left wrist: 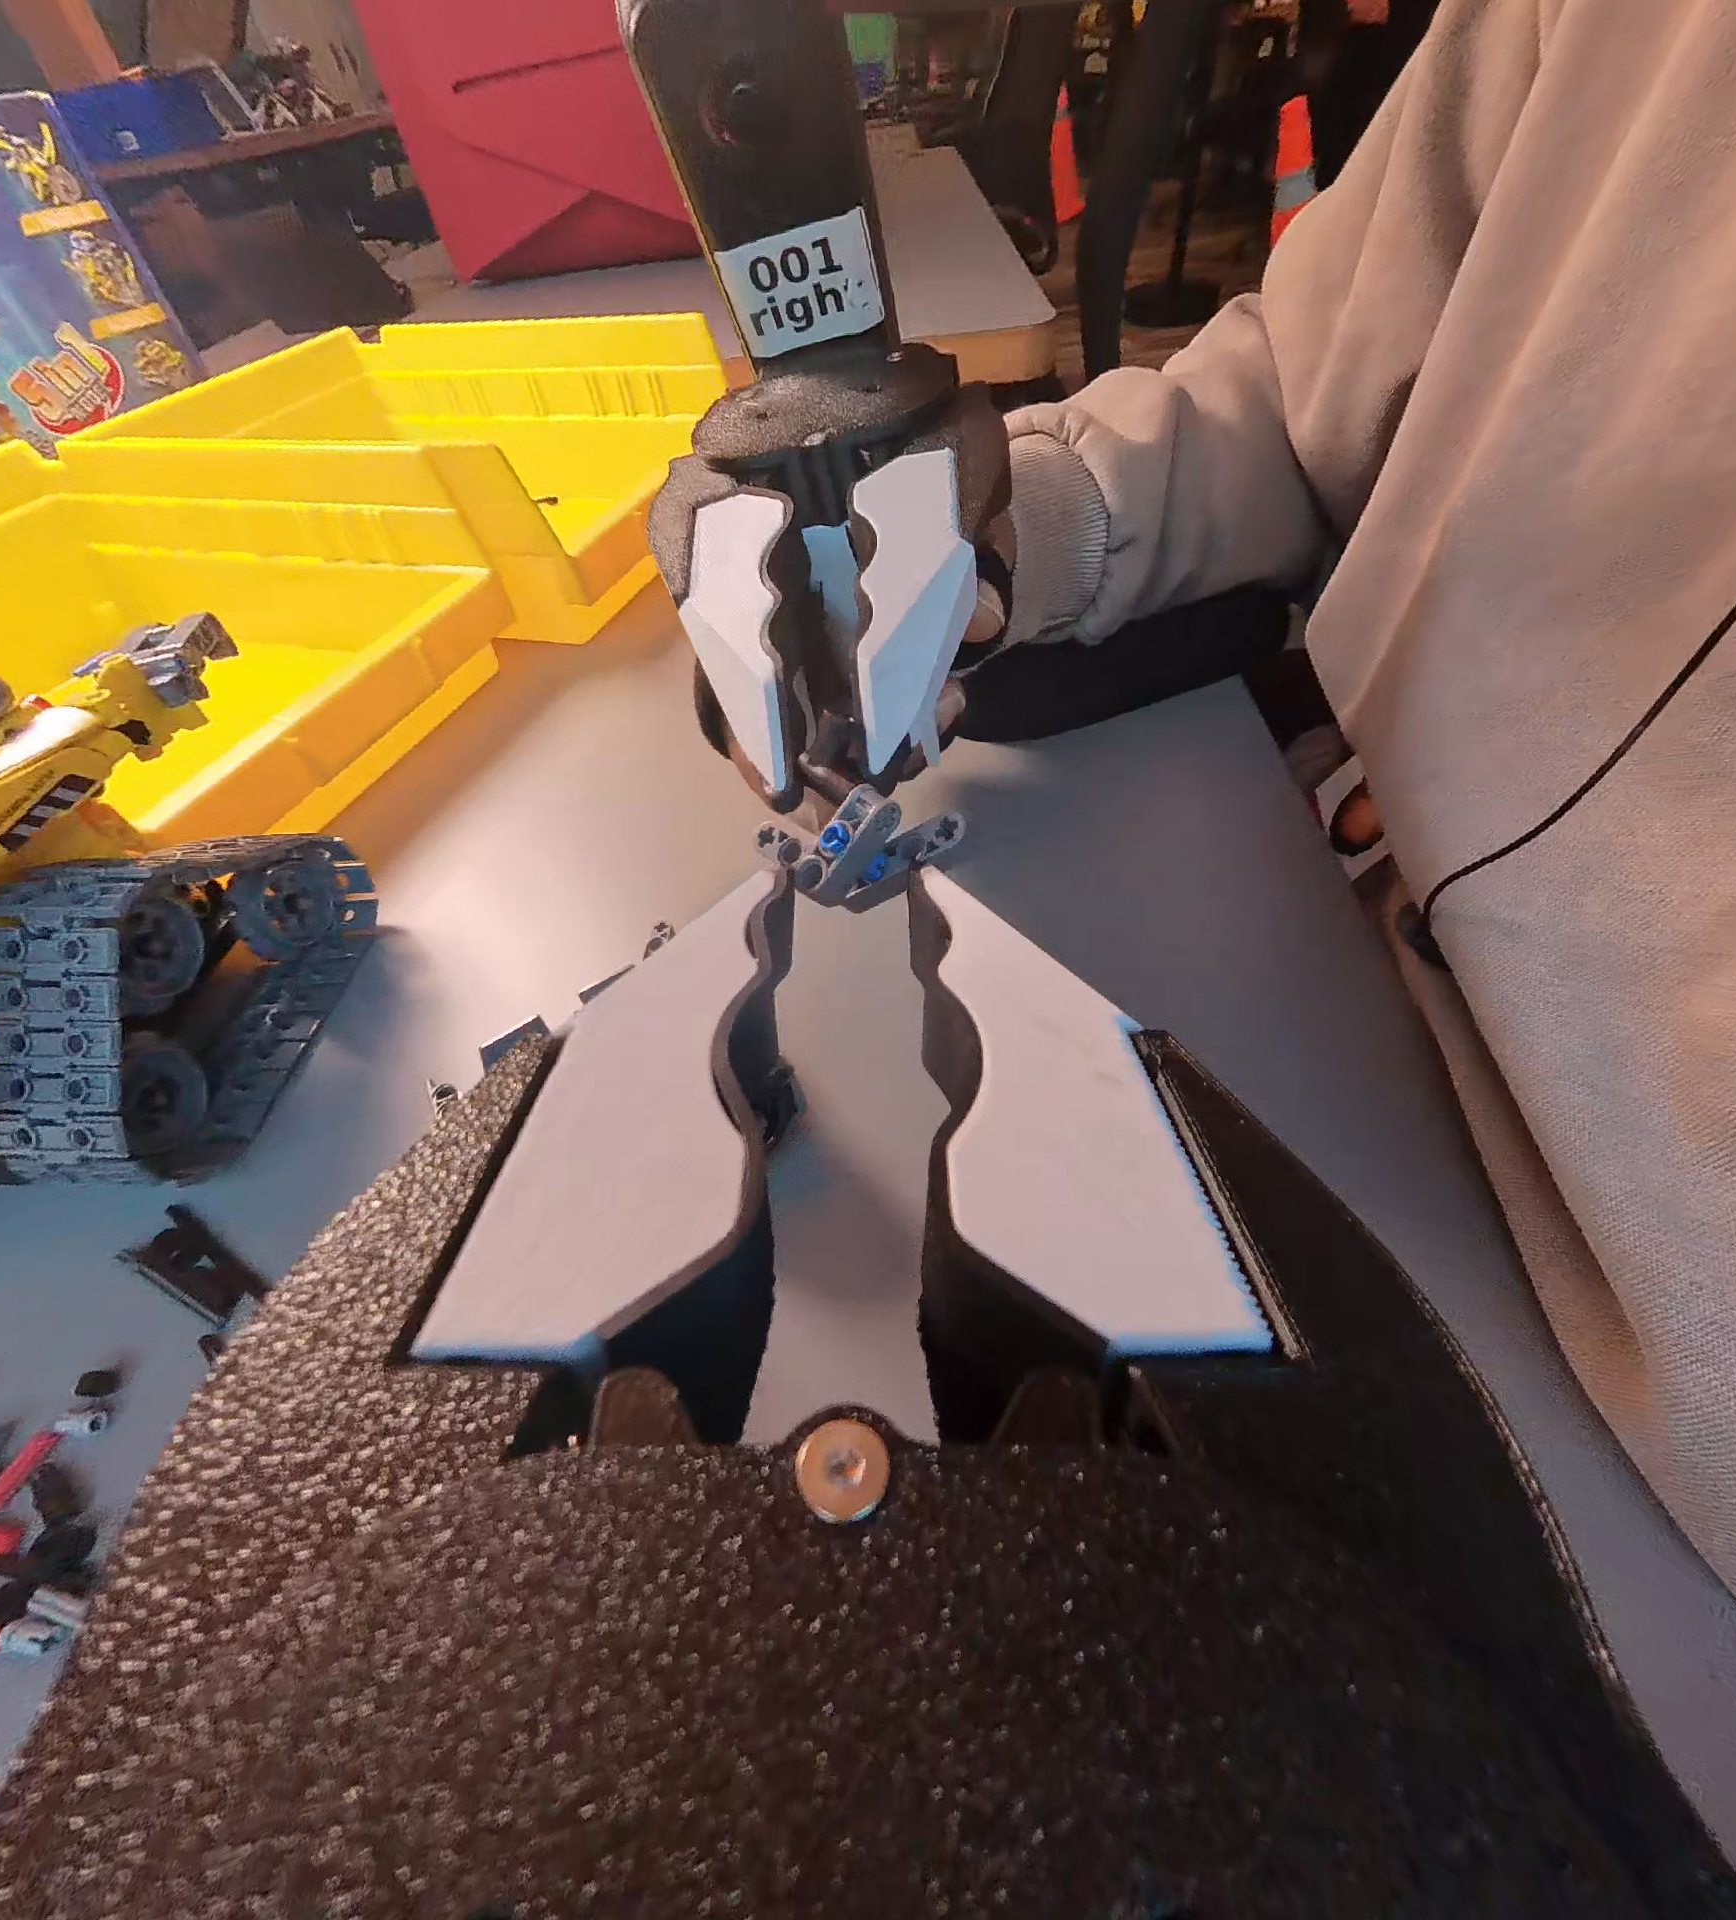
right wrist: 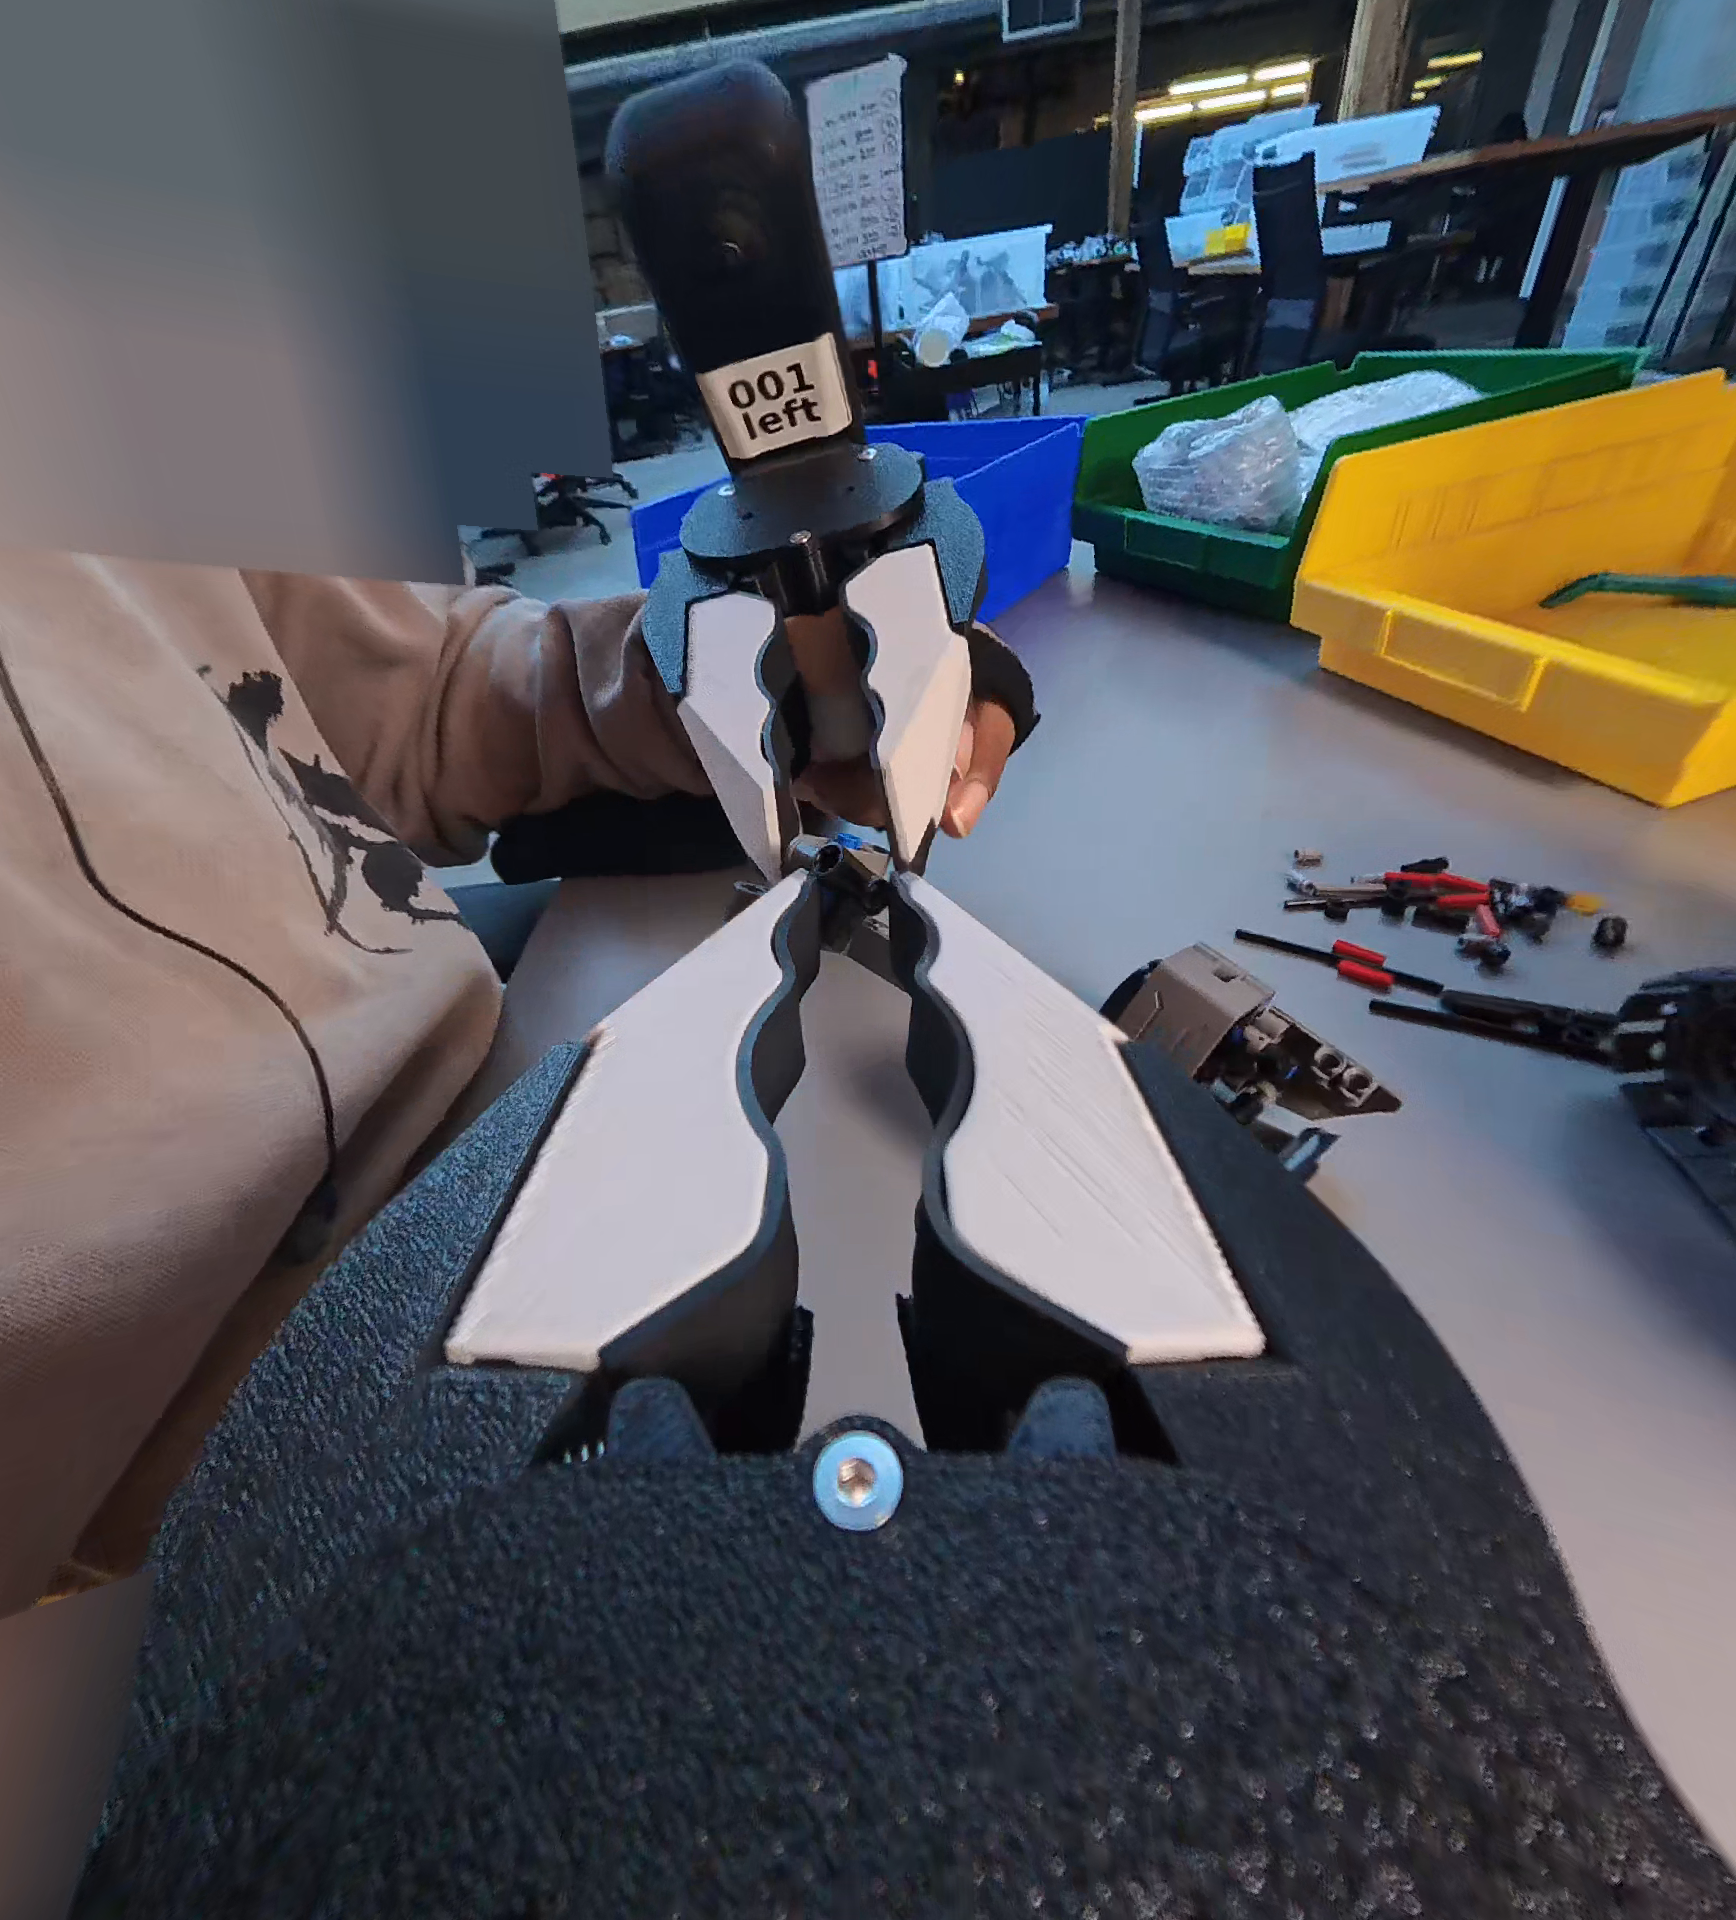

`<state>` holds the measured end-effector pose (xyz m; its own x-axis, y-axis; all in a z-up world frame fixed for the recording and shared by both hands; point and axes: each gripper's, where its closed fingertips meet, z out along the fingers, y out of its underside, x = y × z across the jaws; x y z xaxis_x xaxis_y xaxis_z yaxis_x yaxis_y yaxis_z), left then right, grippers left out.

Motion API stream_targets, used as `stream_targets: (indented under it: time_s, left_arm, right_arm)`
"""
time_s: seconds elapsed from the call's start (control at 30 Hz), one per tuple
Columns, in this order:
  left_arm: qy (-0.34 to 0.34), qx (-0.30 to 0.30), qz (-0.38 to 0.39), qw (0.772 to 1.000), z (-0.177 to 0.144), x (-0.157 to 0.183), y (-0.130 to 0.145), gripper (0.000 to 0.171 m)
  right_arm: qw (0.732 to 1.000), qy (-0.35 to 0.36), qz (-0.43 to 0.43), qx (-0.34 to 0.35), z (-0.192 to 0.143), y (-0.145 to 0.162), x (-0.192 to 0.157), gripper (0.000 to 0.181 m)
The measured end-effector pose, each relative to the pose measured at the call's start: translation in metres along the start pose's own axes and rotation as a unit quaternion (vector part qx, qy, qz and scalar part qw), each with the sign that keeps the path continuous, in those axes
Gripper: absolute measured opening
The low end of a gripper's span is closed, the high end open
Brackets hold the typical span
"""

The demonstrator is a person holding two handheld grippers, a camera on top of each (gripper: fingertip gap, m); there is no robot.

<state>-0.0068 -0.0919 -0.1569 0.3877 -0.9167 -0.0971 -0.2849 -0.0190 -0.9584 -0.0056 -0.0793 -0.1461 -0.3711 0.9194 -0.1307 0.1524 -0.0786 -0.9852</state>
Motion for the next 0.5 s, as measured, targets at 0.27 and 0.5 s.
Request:
stream_targets:
  time_s: [0.27, 0.5]
  left_arm:
    - [-0.001, 0.015, -0.035, 0.999, -0.001, -0.007, 0.0, 0.017]
    - [-0.055, -0.049, 0.012, 0.997, 0.01, -0.015, 0.018, 0.012]
  right_arm:
    - [0.989, -0.013, 0.146, -0.006, 0.005, 0.011, 0.011, 0.013]
    - [0.974, 0.008, 0.225, -0.017, 0.005, 0.023, 0.023, 0.013]
